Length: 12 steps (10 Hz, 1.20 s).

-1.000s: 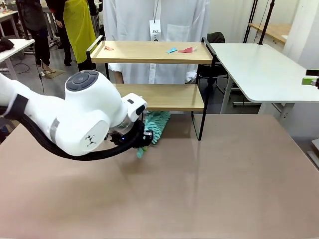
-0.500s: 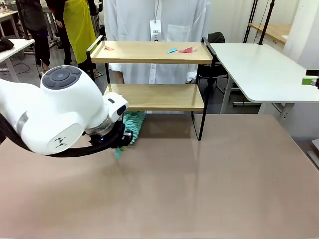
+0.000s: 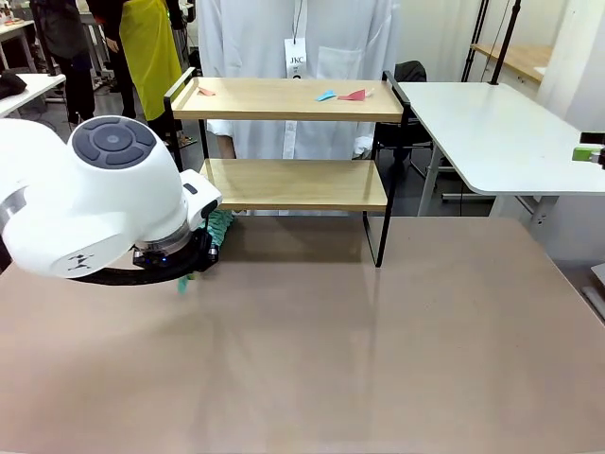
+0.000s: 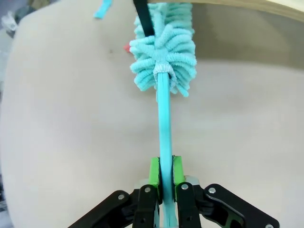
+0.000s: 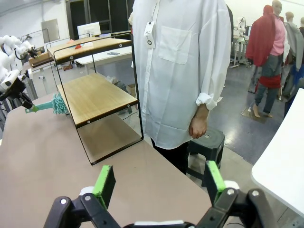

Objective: Clean the shelf.
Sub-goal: Clean the specific section of the Shelf indicated by the human with the Duster.

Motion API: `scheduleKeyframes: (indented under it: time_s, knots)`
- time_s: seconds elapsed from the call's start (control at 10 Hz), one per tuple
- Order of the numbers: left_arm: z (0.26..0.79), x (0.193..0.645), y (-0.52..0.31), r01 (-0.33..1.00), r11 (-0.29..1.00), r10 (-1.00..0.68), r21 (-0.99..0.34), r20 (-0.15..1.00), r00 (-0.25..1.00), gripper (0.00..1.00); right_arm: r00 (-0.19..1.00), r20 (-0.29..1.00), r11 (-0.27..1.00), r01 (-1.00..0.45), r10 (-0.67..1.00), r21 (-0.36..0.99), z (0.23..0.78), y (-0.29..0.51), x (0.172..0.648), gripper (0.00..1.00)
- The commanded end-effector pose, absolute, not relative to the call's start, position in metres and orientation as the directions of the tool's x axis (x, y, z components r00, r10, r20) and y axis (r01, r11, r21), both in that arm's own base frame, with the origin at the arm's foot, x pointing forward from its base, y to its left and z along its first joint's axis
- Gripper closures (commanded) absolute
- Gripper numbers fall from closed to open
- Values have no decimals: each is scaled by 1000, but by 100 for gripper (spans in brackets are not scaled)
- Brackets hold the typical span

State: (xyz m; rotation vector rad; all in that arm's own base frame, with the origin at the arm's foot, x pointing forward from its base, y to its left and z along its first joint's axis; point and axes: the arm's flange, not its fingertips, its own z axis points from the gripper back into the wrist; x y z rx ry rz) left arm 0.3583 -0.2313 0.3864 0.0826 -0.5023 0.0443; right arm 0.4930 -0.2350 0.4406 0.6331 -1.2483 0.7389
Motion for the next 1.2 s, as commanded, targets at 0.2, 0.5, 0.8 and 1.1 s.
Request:
scheduleKeyframes:
  time_s: [0.2,0.5,0.8,1.1]
  knots:
    - [398,307,-239,-46,990,-45,135,601,798,87,146,978,618,-786,150,22,444,-233,493,0]
    - [398,344,-243,-44,989,-34,139,517,855,87,146,978,618,-786,150,22,444,-233,493,0]
    - [424,324,-248,65,993,-110,101,551,827,87,146,978,618,-786,150,22,444,-233,493,0]
    - [441,311,-236,261,964,-248,47,507,826,87,146,978,618,-786,150,22,444,-233,493,0]
